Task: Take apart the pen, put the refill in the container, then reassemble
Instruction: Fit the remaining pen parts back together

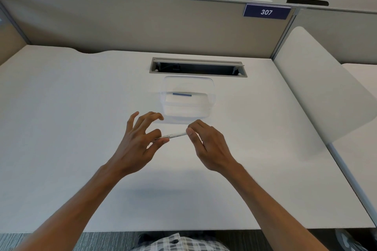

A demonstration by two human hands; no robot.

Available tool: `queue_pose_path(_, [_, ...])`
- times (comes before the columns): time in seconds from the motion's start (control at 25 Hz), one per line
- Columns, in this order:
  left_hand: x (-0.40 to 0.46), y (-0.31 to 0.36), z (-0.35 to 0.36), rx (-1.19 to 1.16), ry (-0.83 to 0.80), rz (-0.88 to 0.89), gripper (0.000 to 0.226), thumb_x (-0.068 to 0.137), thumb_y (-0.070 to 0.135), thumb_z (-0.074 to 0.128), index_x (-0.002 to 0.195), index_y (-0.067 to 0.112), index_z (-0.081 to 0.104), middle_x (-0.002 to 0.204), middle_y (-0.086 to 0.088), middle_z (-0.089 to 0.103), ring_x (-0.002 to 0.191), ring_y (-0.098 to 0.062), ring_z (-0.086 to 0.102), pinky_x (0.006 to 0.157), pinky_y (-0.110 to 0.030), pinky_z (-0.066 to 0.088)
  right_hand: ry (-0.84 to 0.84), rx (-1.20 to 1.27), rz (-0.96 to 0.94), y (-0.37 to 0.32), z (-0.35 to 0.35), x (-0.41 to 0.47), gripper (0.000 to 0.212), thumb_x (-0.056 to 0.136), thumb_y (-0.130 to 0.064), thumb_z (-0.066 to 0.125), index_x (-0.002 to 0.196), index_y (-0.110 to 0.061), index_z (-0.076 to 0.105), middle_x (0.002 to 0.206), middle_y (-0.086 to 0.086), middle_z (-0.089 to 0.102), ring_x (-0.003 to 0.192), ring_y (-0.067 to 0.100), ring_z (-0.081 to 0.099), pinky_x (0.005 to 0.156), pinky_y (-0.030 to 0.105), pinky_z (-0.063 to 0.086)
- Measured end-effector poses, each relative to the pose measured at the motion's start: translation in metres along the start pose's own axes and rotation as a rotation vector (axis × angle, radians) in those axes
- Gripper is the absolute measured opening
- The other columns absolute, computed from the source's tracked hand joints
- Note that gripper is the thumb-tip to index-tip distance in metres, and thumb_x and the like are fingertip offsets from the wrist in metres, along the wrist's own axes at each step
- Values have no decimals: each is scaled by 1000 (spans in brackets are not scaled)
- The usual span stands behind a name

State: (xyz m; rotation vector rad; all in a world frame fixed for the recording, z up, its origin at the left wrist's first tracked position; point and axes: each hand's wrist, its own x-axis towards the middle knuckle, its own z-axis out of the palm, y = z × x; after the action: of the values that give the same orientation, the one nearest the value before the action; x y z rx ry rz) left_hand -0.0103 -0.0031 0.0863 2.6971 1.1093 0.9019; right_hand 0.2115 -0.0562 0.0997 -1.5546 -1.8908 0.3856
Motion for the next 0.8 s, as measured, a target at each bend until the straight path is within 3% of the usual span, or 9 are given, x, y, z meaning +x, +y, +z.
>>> queue_pose_path(0.16, [-3, 0, 2, -54, -1, -23, 38, 98, 40, 46, 74, 16, 62, 132, -4, 51, 127, -24, 46, 115, -52, 21, 5, 94, -37, -1, 4, 1, 33, 104, -31, 33, 85, -12, 53, 85, -4, 50, 68, 13, 41, 61, 33, 40])
queue_pose_path(0.28, [-4, 1, 4, -50, 52, -15, 37, 96, 39, 50, 75, 14, 66, 133, -7, 49, 127, -26, 45, 114, -51, 22, -2, 348, 56, -5, 8, 2, 30, 104, -21, 41, 82, -8, 56, 83, -2, 49, 66, 10, 41, 61, 25, 34])
queue_pose_path(0.4, [-4, 4, 8, 29, 152, 9, 37, 95, 37, 54, 74, 11, 68, 133, -10, 49, 124, -29, 49, 110, -54, 27, -26, 528, 163, -9, 7, 5, 27, 104, -14, 45, 83, -2, 57, 85, -5, 47, 65, 6, 40, 62, 20, 31])
queue_pose_path(0.56, [-3, 4, 12, 263, 207, 135, 32, 95, 33, 57, 75, 10, 66, 130, -13, 51, 121, -32, 51, 108, -59, 29, -52, 617, 291, -6, 7, 6, 29, 104, -15, 46, 87, 7, 56, 87, -8, 48, 72, 17, 42, 69, 29, 35])
queue_pose_path(0.68, [-1, 3, 12, 367, 210, 187, 32, 96, 33, 57, 74, 10, 64, 127, -13, 52, 120, -31, 51, 107, -61, 29, -113, 658, 434, -6, 6, 6, 21, 104, -15, 44, 89, -4, 55, 82, -7, 50, 76, 18, 42, 73, 32, 36])
queue_pose_path(0.8, [-3, 3, 12, 440, 204, 223, 34, 96, 33, 58, 72, 9, 63, 124, -15, 59, 120, -31, 52, 107, -61, 29, -212, 699, 600, -6, 4, 8, 19, 103, -20, 42, 93, -17, 57, 89, -5, 61, 83, 10, 53, 75, 25, 42])
